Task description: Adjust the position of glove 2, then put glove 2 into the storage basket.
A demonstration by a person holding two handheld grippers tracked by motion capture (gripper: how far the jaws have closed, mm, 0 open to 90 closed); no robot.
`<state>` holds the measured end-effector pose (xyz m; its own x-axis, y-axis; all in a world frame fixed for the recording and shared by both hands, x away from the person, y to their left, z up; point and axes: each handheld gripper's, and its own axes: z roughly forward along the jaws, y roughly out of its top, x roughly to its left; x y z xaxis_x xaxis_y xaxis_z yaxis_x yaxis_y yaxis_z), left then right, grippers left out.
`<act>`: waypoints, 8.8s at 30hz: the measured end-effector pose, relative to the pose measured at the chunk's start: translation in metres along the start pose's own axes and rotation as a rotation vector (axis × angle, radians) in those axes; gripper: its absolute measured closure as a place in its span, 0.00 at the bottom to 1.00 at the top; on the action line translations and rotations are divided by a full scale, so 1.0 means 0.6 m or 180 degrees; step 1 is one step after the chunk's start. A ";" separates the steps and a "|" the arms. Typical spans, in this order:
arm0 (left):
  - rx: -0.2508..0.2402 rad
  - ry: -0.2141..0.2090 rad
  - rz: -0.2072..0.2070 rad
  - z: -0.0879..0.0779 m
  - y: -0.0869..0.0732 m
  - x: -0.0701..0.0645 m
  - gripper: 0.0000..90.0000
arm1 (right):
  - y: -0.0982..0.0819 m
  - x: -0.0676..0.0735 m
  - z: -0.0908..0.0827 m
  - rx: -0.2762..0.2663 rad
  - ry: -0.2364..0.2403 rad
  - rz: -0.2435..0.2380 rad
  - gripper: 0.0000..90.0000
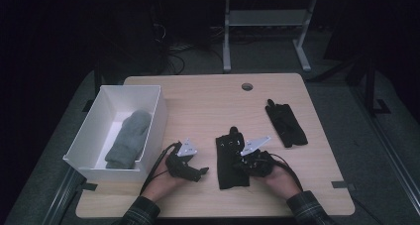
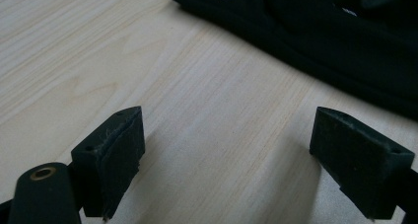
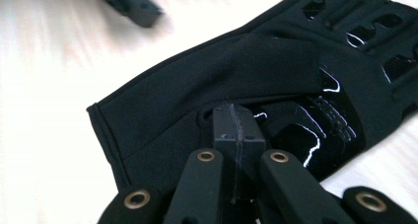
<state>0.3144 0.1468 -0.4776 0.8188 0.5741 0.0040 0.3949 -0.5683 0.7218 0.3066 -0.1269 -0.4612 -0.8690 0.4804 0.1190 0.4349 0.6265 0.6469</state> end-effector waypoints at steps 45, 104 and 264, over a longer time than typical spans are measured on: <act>0.0029 -0.0027 0.0014 0.000 0.002 0.001 0.14 | -0.073 -0.251 -0.123 -0.0467 -0.1231 0.1091 1.00; 0.0016 -0.0023 0.0021 0.001 0.002 0.001 0.14 | -0.057 -0.042 -0.066 0.0124 -0.0240 0.0234 1.00; -0.0318 -0.1201 -0.1086 -0.003 0.111 0.002 0.96 | 0.009 -0.002 0.002 -0.0154 -0.0119 0.0125 1.00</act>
<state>0.3408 0.1109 -0.4281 0.7509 0.4539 -0.4797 0.6391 -0.3163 0.7011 0.3101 -0.1233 -0.4588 -0.8417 0.5271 0.1172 0.4557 0.5767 0.6780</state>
